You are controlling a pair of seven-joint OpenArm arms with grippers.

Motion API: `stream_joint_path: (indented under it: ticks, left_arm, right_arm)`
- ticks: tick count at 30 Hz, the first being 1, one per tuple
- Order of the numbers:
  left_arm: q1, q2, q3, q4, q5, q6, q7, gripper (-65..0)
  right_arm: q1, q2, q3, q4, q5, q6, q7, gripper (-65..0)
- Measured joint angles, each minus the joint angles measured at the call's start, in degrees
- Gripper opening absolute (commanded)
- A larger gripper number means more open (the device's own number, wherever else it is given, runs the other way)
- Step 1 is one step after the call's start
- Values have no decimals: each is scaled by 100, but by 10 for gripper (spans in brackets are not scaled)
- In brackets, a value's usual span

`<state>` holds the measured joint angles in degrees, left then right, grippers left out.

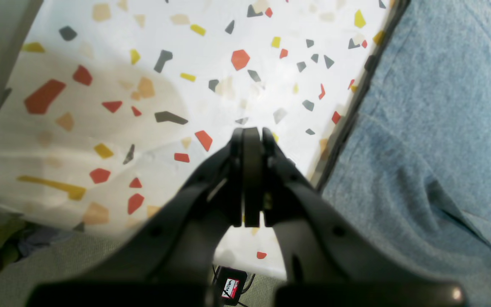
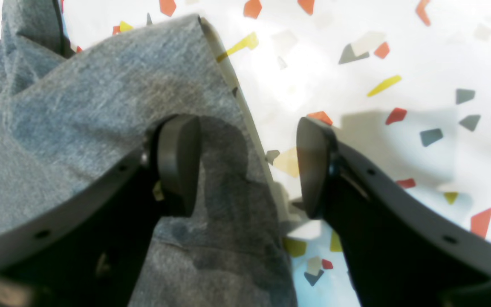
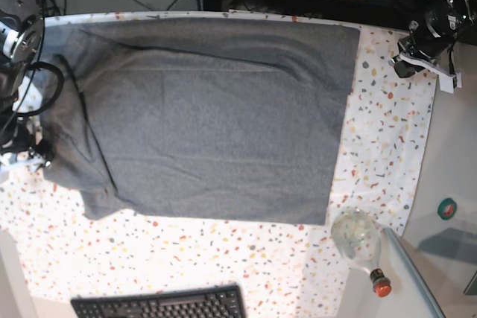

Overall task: Layout the t-shirt on the table in an organized manner, then fold the t-shirt properly
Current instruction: 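Grasp the shirt side with the right gripper and fold it inward, then grasp the opposite shirt side with the left gripper and fold it inward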

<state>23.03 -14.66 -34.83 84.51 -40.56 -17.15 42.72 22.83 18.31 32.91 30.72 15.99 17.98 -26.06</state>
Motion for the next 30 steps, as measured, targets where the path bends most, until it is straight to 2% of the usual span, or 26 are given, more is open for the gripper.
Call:
stream_joint_path:
  ticks: [4,6,8,11,14,19,22,25,28,30]
  left_arm:
    - [0,2,0,0,-2,-2,0,-650]
    - [0,0,0,0,-2,0,0,-650]
    - [0,2,0,0,-2,-2,0,-650]
    - [0,2,0,0,0,0,0,-650]
    - [0,2,0,0,0,0,0,-650]
    - [-155,-4,70,-286,20,4,2,-650]
    - [-487,-138,531,-498,46,28,42,-650]
    - [-909,-269,911,-490,-4,0,-22,-647]
    - [-1342,-297,1169,-546,-9,20,-46,-306]
    - [-1716,-269,1423,-815,0,11,-44,-128]
  right_arm:
    - [0,-24,-66,2,-39,-2,48,-317]
    - [-20,0,-442,26,-42,-15,96,-332]
    - [-28,-15,-686,35,7,-17,151,-408]
    - [-52,-70,-601,33,31,-13,214,-545]
    - [-83,-66,-498,28,31,-11,225,-650]
    - [-96,-107,9,0,28,4,278,-650]
    - [-116,-103,122,-4,28,4,310,-650]
    - [-177,-127,122,330,-2,2,-120,-650]
    - [-570,-293,131,1401,-26,-17,-350,-650]
    - [-863,-503,131,2190,-50,-26,-522,-650]
